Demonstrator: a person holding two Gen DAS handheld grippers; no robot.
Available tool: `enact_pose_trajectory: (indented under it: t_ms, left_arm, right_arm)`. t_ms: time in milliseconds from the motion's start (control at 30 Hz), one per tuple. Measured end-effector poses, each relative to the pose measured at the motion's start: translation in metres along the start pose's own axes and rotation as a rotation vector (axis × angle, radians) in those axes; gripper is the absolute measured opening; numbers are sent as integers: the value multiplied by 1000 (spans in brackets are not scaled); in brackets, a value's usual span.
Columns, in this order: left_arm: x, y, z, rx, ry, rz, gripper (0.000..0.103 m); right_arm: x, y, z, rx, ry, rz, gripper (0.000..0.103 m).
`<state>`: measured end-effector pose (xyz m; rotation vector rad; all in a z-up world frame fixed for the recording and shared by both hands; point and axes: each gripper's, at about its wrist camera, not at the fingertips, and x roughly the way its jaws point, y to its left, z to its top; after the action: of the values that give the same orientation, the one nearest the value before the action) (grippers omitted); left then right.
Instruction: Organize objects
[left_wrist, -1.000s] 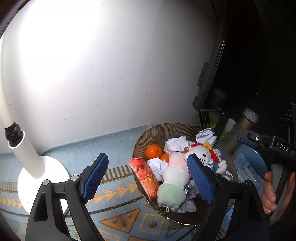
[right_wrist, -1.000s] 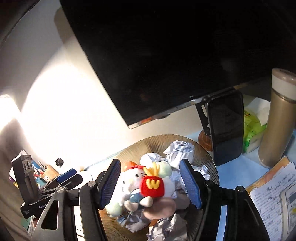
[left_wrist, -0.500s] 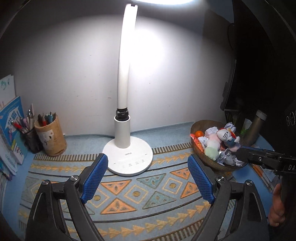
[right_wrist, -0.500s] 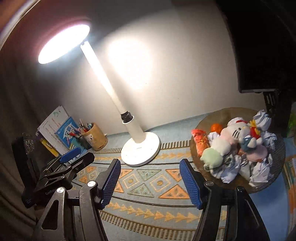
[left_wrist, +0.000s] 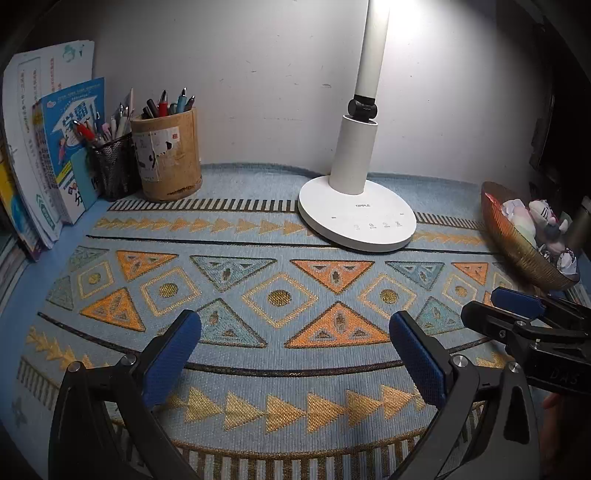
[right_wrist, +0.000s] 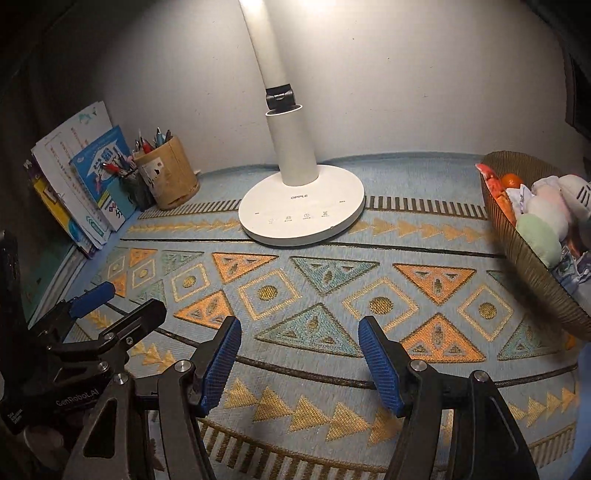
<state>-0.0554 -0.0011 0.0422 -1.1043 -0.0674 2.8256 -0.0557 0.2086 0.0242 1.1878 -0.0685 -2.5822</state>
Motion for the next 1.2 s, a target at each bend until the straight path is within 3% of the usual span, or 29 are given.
enact_pose_trajectory:
  t_ms: [233, 400, 1200]
  left_arm:
    - [2, -3, -6, 3, -39, 59, 102]
    - [8, -5, -6, 13, -7, 69, 102]
    - [15, 8, -7, -60, 50, 66, 102]
  right_arm:
    - [26, -18, -7, -7, 27, -74, 64]
    - [26, -18, -7, -17, 25, -109, 64]
    - [32, -18, -7, -16, 59, -117, 64]
